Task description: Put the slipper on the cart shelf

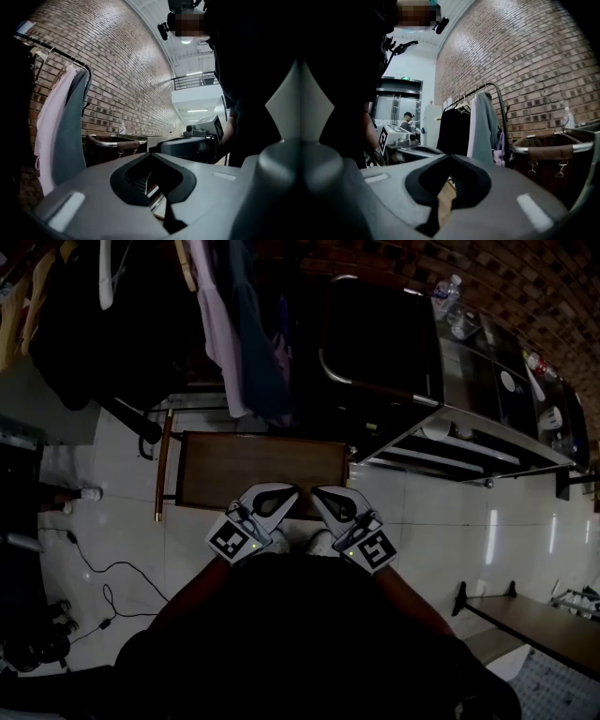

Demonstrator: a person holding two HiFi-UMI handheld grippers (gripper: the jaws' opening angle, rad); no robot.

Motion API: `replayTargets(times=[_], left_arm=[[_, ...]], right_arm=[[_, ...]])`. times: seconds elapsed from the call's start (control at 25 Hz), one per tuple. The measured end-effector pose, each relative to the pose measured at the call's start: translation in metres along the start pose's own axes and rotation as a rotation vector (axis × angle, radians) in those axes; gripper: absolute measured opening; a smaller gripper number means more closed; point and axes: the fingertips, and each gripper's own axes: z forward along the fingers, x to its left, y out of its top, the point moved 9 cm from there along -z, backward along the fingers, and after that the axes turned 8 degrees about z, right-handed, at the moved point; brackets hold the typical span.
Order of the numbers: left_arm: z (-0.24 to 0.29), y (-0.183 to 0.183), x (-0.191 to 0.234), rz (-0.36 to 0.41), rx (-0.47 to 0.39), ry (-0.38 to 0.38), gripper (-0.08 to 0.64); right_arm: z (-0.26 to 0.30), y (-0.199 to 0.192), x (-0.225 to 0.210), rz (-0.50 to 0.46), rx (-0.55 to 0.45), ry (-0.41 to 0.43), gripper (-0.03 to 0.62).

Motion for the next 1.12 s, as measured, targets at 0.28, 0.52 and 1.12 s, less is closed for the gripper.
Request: replayTargets(times=[0.28,0.52,1.12], left_arm=[[0.004,0.000,-0.009,0.015,-0.013,-0.017,0.003],[0.004,0.000,-0.010,0.012,-0.017,-0.011,0.003],[0.008,-0.003,-0.017,0.015,0.014,-0.032,0.003]], right_arm=[[0.003,0.003,0.002,-0.007,-0.008,0.026,0.000],[0.000,0.003,0.001,0.003,-0.003,0.011,0.000],[-0.007,0.000,-0.001,0.008,0.004,0.026,0.000]])
